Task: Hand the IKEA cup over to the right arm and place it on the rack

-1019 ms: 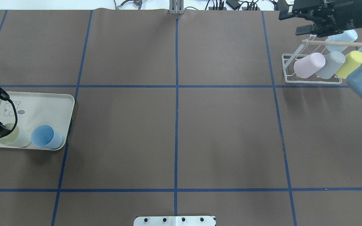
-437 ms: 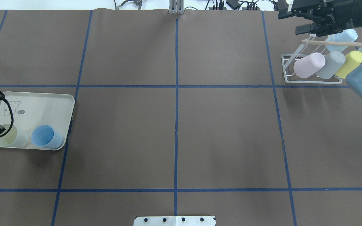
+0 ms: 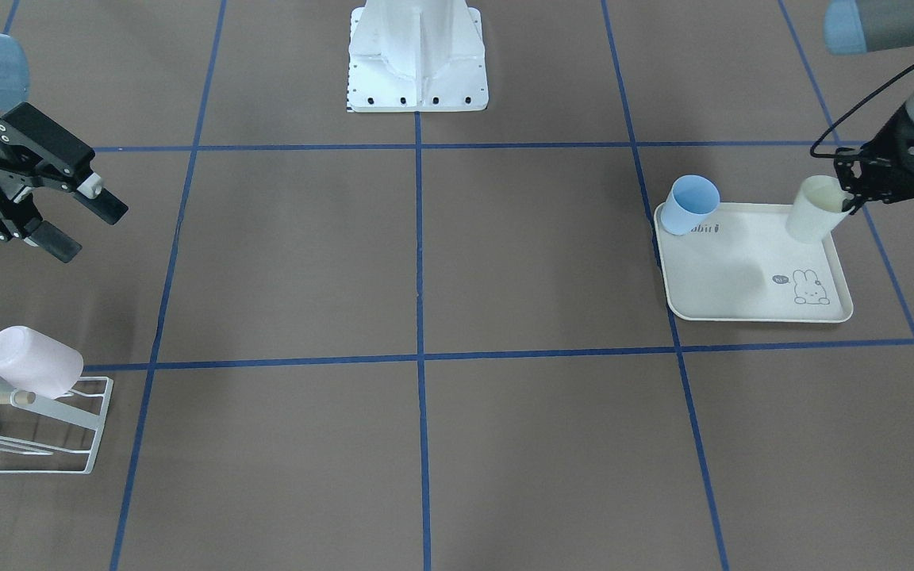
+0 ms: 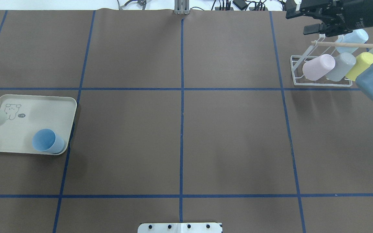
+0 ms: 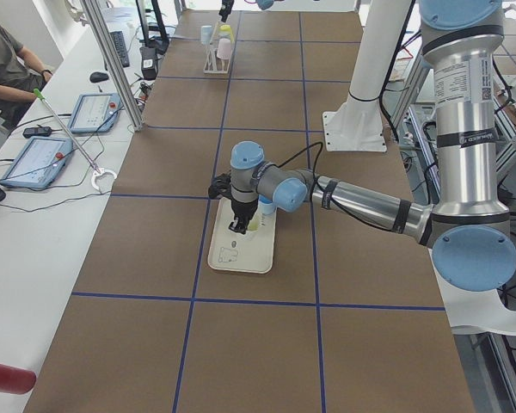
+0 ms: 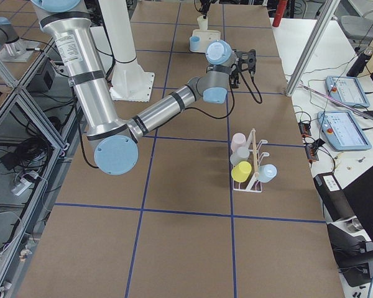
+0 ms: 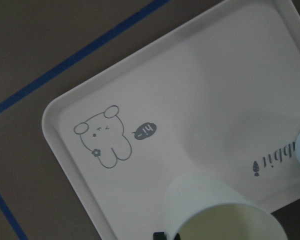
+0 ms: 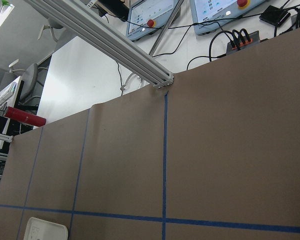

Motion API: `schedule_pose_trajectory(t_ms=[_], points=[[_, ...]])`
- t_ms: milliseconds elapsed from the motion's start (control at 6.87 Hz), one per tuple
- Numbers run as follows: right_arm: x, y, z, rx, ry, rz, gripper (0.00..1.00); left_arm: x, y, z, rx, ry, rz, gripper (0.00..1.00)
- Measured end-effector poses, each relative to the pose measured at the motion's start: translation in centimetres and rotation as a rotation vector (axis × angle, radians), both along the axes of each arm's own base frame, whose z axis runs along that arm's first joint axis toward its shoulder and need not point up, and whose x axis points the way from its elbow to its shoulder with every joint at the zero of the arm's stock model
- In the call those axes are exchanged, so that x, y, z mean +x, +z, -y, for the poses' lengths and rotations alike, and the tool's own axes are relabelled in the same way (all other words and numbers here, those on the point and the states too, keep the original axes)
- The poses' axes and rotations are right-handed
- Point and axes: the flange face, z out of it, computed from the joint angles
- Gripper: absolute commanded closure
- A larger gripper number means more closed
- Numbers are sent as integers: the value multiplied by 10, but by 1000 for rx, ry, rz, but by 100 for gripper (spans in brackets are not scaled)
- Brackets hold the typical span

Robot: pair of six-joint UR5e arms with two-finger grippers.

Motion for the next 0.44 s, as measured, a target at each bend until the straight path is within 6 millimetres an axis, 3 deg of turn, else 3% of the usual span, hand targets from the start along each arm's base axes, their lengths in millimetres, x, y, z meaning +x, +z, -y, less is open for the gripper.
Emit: schedule_pose_trajectory(t_ms=[146, 437], points=[[-1, 0, 1, -3, -1, 1, 0, -13, -17, 20, 0, -119, 7, 100], [-8, -4, 1, -35, -5, 20, 0, -19, -63, 56, -20, -391, -17, 100]])
